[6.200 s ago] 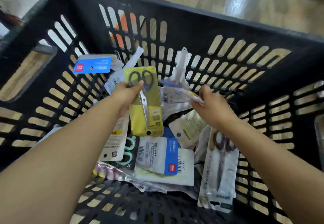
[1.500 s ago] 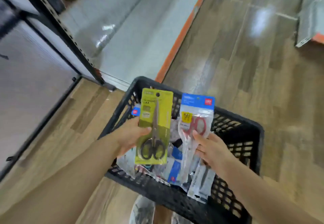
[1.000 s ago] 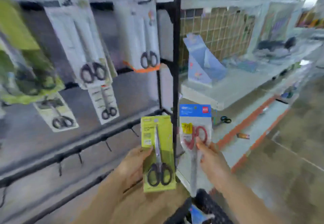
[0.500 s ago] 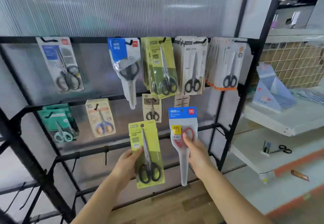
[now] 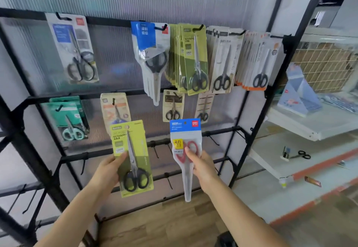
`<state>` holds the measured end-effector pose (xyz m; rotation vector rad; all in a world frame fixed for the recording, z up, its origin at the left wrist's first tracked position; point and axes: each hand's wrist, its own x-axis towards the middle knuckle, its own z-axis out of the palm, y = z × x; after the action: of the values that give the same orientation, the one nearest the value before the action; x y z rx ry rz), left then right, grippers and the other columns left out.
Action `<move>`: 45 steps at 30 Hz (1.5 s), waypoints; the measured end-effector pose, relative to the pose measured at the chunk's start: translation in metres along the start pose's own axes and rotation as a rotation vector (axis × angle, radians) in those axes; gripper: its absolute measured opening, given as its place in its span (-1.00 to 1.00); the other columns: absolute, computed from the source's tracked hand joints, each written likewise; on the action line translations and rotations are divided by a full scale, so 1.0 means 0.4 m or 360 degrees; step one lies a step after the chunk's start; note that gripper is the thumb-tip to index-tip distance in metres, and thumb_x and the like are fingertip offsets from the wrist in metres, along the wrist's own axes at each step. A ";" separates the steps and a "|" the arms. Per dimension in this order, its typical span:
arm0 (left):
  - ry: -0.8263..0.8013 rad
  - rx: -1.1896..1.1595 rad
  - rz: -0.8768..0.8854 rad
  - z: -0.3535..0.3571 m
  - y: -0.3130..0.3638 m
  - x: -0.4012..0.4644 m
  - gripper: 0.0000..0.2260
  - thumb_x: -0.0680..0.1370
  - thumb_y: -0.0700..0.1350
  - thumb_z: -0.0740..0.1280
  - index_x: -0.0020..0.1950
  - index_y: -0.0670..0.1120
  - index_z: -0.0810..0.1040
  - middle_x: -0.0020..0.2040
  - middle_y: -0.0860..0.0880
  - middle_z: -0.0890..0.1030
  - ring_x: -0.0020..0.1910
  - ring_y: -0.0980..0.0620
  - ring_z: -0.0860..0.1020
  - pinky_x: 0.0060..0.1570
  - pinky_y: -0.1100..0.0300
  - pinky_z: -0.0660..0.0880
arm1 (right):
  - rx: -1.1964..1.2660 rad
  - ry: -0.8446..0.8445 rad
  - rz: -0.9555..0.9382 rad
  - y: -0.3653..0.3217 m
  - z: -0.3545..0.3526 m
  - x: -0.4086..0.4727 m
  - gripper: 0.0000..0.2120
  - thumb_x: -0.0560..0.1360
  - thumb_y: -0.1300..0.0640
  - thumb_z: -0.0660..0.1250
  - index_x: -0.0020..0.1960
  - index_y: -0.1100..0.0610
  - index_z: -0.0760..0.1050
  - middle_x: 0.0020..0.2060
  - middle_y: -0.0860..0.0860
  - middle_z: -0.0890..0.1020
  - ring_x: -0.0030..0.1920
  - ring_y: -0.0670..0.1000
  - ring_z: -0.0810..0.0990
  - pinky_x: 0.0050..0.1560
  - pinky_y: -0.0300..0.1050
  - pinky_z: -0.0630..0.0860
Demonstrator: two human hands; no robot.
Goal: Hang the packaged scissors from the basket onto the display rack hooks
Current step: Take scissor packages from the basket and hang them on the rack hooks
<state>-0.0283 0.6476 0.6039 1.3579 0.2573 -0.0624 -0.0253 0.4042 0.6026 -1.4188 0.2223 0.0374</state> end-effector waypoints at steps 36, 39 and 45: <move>0.0954 -0.0083 -0.0108 -0.506 -0.039 -0.059 -0.87 0.57 -0.03 0.29 -0.03 -0.06 0.58 -0.17 -0.03 0.68 -0.27 0.03 0.65 -0.35 0.19 0.55 | -0.0550 -0.0708 0.0266 0.293 0.550 0.135 -0.88 0.55 0.15 0.31 -0.12 -0.05 0.48 -0.19 -0.15 0.60 -0.19 -0.21 0.54 -0.36 -0.49 0.42; 0.0884 -0.0078 -0.0099 -0.529 -0.029 -0.029 -0.87 0.59 -0.07 0.26 -0.03 -0.06 0.57 -0.22 0.00 0.68 -0.32 0.07 0.64 -0.40 0.24 0.53 | -0.0573 -0.0705 0.0315 0.314 0.603 0.144 -0.91 0.53 0.20 0.32 -0.09 0.01 0.52 -0.17 -0.08 0.62 -0.19 -0.18 0.56 -0.29 -0.35 0.45; 0.0758 -0.0074 -0.0204 -0.549 -0.041 0.035 -0.86 0.59 -0.07 0.26 -0.03 -0.07 0.59 -0.03 -0.12 0.67 -0.07 -0.09 0.63 0.03 0.03 0.54 | -0.0557 -0.0662 0.0359 0.363 0.651 0.155 -0.92 0.56 0.14 0.29 -0.09 0.02 0.53 -0.22 -0.12 0.62 -0.22 -0.19 0.58 -0.32 -0.43 0.45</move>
<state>-0.0499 0.8587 0.5439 1.2954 0.7418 0.1620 0.0466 0.6758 0.4852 -1.6899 0.0284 0.5750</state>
